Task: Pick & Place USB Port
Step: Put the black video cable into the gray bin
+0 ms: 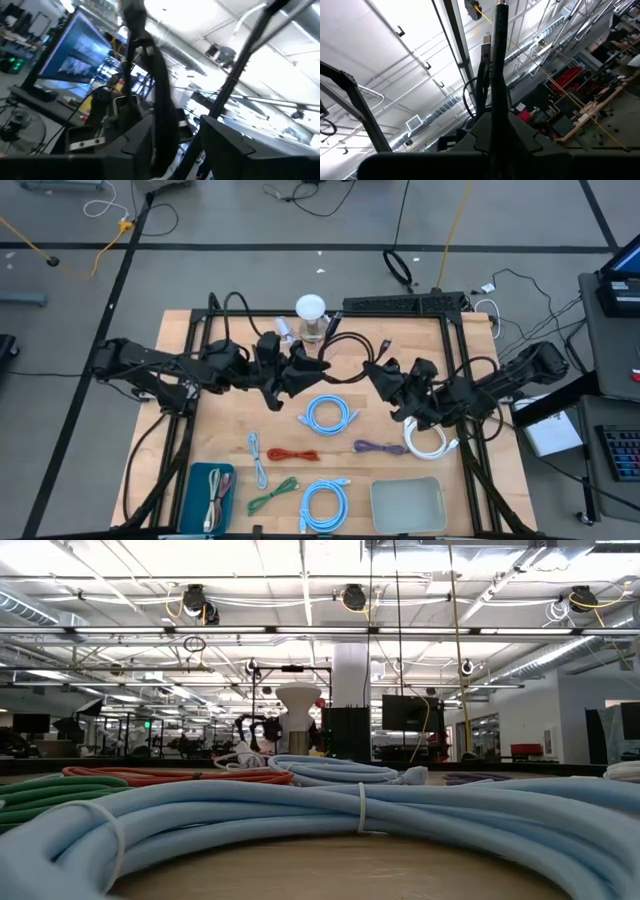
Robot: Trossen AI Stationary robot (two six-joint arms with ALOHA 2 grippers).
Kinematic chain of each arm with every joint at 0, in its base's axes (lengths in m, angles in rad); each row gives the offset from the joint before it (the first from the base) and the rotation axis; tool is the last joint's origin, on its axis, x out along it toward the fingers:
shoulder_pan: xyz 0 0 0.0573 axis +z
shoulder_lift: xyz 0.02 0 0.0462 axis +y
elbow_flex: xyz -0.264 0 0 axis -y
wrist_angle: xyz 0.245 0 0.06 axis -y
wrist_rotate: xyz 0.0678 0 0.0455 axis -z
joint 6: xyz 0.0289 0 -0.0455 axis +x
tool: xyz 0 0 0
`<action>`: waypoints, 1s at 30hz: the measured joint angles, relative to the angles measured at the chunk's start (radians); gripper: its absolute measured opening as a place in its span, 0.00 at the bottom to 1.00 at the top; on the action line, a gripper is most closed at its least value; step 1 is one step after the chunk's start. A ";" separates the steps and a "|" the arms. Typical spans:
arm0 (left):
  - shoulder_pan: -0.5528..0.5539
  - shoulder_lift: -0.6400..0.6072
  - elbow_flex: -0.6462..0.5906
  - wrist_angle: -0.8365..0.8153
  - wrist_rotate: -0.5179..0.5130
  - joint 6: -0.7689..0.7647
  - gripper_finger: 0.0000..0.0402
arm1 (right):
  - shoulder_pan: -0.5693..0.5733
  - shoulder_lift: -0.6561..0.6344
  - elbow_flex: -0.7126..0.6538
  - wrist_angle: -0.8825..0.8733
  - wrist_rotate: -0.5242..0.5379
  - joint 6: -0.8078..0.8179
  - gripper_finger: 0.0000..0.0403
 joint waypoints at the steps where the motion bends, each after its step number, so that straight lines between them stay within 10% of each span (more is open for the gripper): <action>1: 0.000 0.001 0.000 -0.005 -0.009 -0.002 0.35 | 0.000 0.000 0.000 0.001 -0.006 0.000 0.05; 5: 0.000 0.000 0.000 -0.025 -0.018 -0.016 0.10 | -0.002 -0.009 0.000 -0.003 -0.045 -0.006 0.05; 18: 0.012 -0.077 0.002 -0.162 0.196 -0.174 0.05 | -0.049 -0.071 0.000 -0.388 -0.613 0.453 0.35; 30: -0.014 -0.267 0.001 -0.657 0.392 -0.231 0.05 | -0.035 -0.160 0.000 -0.607 -0.650 0.503 0.40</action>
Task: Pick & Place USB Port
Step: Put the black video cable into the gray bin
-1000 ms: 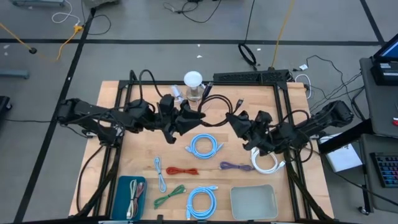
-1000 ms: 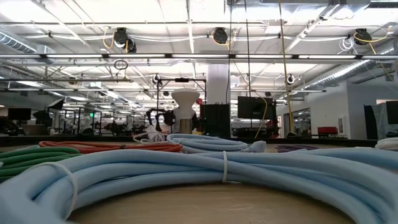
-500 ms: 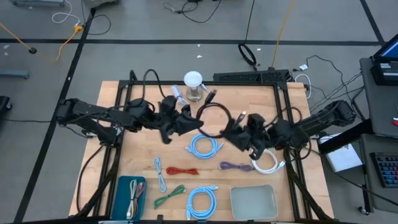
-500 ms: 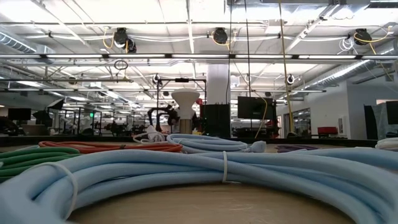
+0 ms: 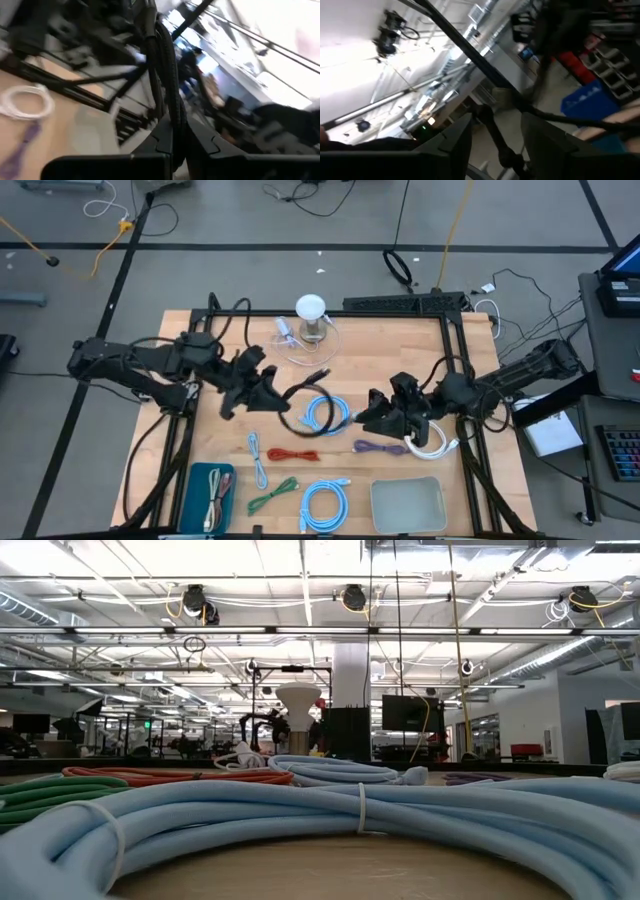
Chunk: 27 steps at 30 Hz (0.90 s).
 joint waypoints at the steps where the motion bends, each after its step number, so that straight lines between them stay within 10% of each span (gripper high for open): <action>1: -0.004 -0.005 0.000 -0.001 0.018 -0.003 0.05 | -0.006 -0.004 0.000 -0.022 0.000 0.009 0.39; 27: 0.009 0.118 0.000 -0.023 0.116 -0.017 0.05 | -0.062 0.045 0.000 -0.121 -0.028 0.118 0.40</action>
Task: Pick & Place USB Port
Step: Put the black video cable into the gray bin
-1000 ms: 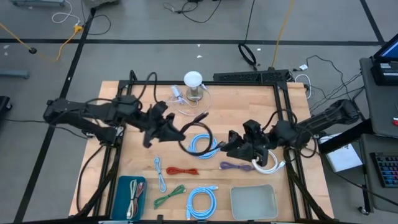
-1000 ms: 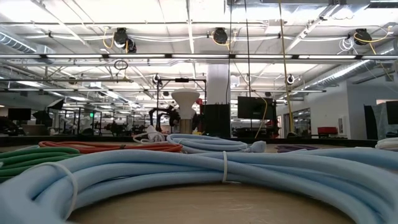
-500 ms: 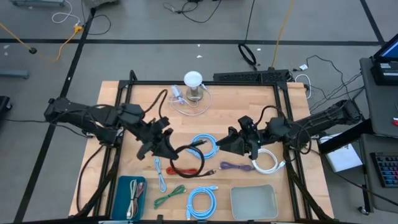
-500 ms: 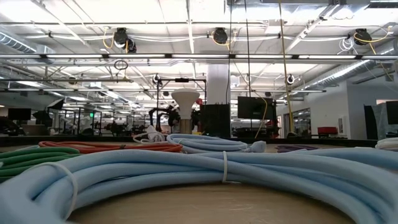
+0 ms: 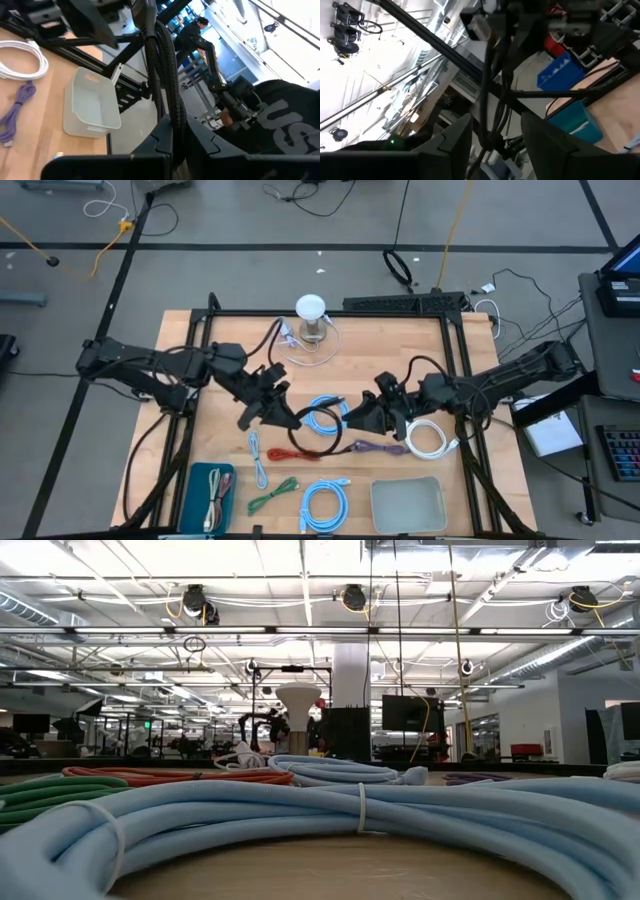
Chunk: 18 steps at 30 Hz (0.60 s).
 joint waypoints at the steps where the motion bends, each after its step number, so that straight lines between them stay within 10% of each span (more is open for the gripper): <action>1: 0.006 0.000 0.000 0.000 0.004 -0.001 0.05 | 0.000 0.002 0.000 0.002 0.000 0.000 0.40; 18: 0.036 0.006 0.000 0.000 0.028 0.005 0.05 | -0.001 0.002 0.000 0.002 0.007 -0.008 0.40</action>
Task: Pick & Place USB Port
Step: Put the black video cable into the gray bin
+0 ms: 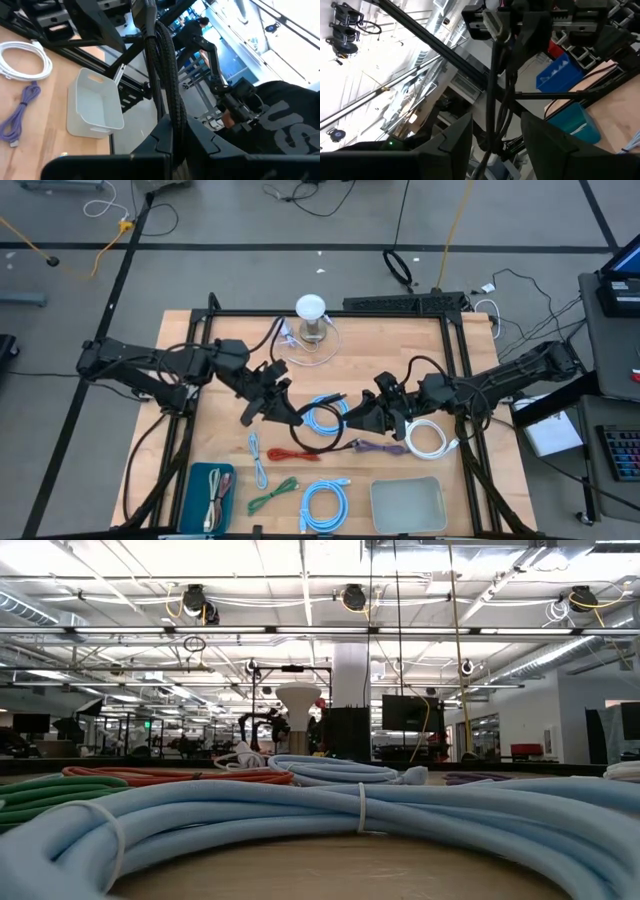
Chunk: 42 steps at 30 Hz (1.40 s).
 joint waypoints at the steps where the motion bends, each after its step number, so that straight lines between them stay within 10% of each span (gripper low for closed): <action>1: 0.006 0.000 0.000 0.000 0.000 0.002 0.05 | 0.000 0.000 0.000 0.000 0.000 0.000 0.40; 17: 0.021 0.124 0.000 0.161 0.043 -0.037 0.05 | -0.001 0.000 0.000 -0.017 0.025 0.006 0.38; 29: 0.050 0.098 0.000 0.127 0.057 -0.044 0.05 | 0.026 0.000 0.000 -0.075 0.002 -0.005 0.02; 42: 0.001 -0.023 0.000 0.102 0.138 -0.061 0.36 | -0.015 -0.128 0.000 -0.498 -0.264 0.013 0.01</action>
